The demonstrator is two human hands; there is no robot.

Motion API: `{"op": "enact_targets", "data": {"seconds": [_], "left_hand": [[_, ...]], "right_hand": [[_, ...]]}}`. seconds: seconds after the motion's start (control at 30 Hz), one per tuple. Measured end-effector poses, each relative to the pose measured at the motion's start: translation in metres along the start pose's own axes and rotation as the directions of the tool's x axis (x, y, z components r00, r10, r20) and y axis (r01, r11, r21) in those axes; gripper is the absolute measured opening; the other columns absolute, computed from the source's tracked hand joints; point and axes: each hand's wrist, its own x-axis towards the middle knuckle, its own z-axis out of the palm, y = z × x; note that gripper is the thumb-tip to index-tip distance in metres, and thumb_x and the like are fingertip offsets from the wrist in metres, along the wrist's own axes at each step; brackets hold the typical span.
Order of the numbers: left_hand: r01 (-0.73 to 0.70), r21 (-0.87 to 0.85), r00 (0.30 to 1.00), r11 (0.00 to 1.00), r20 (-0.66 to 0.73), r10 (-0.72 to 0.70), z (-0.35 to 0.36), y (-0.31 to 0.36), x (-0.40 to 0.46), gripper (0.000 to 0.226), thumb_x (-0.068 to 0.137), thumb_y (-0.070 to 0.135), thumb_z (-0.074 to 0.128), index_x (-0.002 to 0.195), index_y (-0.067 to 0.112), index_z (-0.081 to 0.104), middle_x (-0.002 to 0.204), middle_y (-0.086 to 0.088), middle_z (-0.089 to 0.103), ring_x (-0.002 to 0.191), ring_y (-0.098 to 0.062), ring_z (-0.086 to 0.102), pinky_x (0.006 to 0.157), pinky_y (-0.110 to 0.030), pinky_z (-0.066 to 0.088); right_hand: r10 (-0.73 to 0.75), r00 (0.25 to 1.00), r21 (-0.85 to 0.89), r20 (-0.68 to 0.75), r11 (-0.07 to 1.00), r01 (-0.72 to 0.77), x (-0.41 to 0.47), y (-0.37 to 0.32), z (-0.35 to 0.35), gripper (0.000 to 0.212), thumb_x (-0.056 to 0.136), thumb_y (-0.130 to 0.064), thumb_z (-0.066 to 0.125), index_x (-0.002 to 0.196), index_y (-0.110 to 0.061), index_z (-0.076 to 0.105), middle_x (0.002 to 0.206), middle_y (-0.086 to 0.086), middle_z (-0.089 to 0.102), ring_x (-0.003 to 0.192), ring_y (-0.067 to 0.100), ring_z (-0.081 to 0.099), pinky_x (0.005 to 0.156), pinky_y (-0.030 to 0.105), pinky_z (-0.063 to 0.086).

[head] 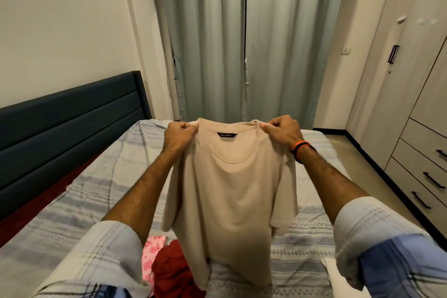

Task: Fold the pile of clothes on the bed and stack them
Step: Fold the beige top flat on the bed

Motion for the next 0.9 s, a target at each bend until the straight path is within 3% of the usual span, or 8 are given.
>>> {"op": "enact_targets", "data": {"seconds": [0.1,0.2,0.3,0.43,0.5,0.63,0.73,0.9], "left_hand": [[-0.035,0.078,0.999,0.996,0.008,0.035,0.027,0.0,-0.012,0.048,0.089,0.04,0.064,0.057,0.004,0.058,0.056,-0.008,0.047,0.056,-0.02,0.04,0.058,-0.03,0.038],[-0.062,0.104,0.998,0.993,0.012,0.061,0.049,0.007,-0.026,0.045,0.088,0.04,0.062,0.064,0.003,0.069,0.06,-0.009,0.066,0.061,-0.019,0.058,0.065,-0.032,0.048],[-0.108,0.127,0.994,0.986,0.026,0.105,0.061,0.01,-0.035,0.033,0.088,0.039,0.063,0.074,0.013,0.078,0.074,-0.001,0.075,0.08,-0.018,0.069,0.074,-0.03,0.051],[-0.172,0.139,0.985,0.975,0.015,0.172,0.068,0.012,-0.047,0.026,0.09,0.03,0.063,0.091,0.01,0.079,0.098,-0.005,0.076,0.098,-0.019,0.07,0.083,-0.025,0.051],[-0.172,0.106,0.985,0.979,0.016,0.172,0.069,0.012,-0.051,0.025,0.091,0.025,0.062,0.093,0.006,0.079,0.095,-0.009,0.076,0.093,-0.021,0.071,0.088,-0.03,0.056],[-0.13,-0.012,0.987,0.991,0.097,0.13,0.07,0.004,-0.049,0.027,0.09,0.012,0.053,0.078,0.01,0.076,0.067,-0.006,0.072,0.064,-0.019,0.071,0.07,-0.04,0.062],[-0.126,-0.053,0.985,0.991,0.117,0.131,0.068,0.001,-0.05,0.025,0.092,0.008,0.053,0.09,0.01,0.078,0.075,-0.002,0.073,0.071,-0.018,0.072,0.075,-0.04,0.062],[-0.164,-0.083,0.966,0.983,0.187,0.177,0.064,-0.002,-0.054,0.023,0.094,0.01,0.056,0.104,0.011,0.077,0.09,-0.004,0.076,0.086,-0.015,0.071,0.081,-0.032,0.06]], "right_hand": [[-0.043,0.999,-0.002,0.011,0.999,0.043,-0.01,-0.016,0.029,0.042,0.087,-0.037,0.068,0.067,0.0,0.064,0.06,0.005,0.05,0.065,0.02,0.048,0.064,0.03,0.04],[-0.095,0.995,0.011,0.02,0.995,0.095,-0.017,-0.027,0.051,0.039,0.085,-0.036,0.069,0.063,-0.004,0.064,0.054,0.003,0.052,0.064,0.021,0.052,0.065,0.03,0.043],[-0.102,0.995,0.052,0.009,0.993,0.102,-0.021,-0.036,0.061,0.032,0.084,-0.033,0.069,0.057,-0.02,0.062,0.045,-0.009,0.047,0.058,0.013,0.05,0.06,0.023,0.036],[-0.17,0.985,0.063,0.021,0.984,0.168,-0.026,-0.041,0.071,0.026,0.089,-0.027,0.065,0.069,-0.013,0.075,0.058,-0.007,0.063,0.06,0.012,0.054,0.059,0.021,0.037],[-0.186,0.982,0.083,0.044,0.98,0.182,-0.027,-0.041,0.072,0.024,0.091,-0.024,0.063,0.076,-0.013,0.078,0.067,0.0,0.069,0.063,0.014,0.058,0.056,0.02,0.04],[-0.229,0.968,0.129,0.102,0.968,0.215,-0.029,-0.037,0.072,0.025,0.092,-0.024,0.061,0.076,-0.015,0.079,0.068,0.005,0.071,0.068,0.021,0.065,0.053,0.016,0.047],[-0.243,0.96,0.153,0.136,0.963,0.222,-0.028,-0.035,0.071,0.025,0.091,-0.02,0.059,0.078,-0.015,0.079,0.069,0.005,0.072,0.07,0.023,0.066,0.053,0.016,0.048],[-0.286,0.945,0.119,0.158,0.956,0.269,-0.027,-0.035,0.072,0.021,0.083,-0.028,0.061,0.077,-0.021,0.079,0.066,-0.004,0.072,0.068,0.016,0.067,0.064,0.032,0.057]]}}
